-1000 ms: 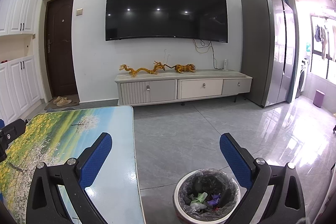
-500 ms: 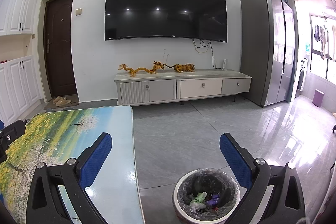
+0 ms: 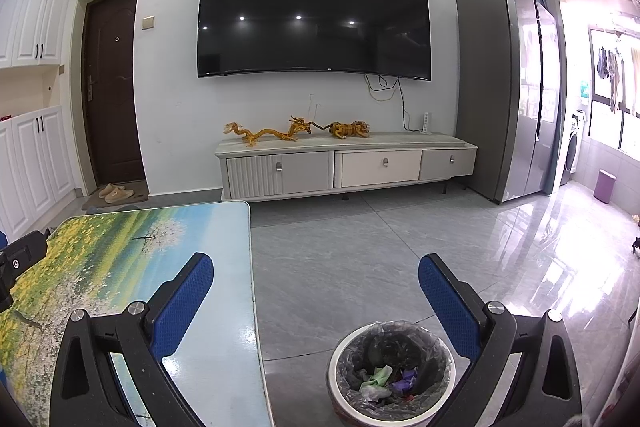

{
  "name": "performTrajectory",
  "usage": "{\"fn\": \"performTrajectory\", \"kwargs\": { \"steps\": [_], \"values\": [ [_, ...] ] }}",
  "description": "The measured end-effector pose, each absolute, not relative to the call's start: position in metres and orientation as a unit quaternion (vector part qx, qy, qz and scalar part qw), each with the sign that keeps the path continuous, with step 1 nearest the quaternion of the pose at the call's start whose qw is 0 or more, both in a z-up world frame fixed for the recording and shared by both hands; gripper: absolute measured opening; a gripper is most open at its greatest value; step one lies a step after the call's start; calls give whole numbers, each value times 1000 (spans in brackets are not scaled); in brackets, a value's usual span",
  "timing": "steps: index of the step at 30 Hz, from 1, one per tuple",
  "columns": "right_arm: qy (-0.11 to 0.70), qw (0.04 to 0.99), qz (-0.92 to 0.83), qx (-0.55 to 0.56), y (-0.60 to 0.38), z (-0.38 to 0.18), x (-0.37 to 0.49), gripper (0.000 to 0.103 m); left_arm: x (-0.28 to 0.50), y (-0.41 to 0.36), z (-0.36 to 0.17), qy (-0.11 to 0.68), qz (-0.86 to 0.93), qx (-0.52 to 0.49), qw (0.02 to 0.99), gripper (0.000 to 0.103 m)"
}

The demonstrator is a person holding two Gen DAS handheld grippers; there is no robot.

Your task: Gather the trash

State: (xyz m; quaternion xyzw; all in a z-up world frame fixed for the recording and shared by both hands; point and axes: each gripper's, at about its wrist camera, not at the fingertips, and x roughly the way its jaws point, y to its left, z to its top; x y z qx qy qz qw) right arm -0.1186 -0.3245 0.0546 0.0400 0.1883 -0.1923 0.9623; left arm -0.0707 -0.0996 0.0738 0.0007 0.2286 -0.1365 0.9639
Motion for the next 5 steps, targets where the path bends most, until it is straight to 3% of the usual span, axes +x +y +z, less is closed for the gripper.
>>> {"fn": "performTrajectory", "kwargs": {
  "steps": [5],
  "values": [
    [189, 962, -193, 41, -324, 54, -119, 103, -70, -98, 71, 232, -138, 0, 963, 96]
  ]
}}
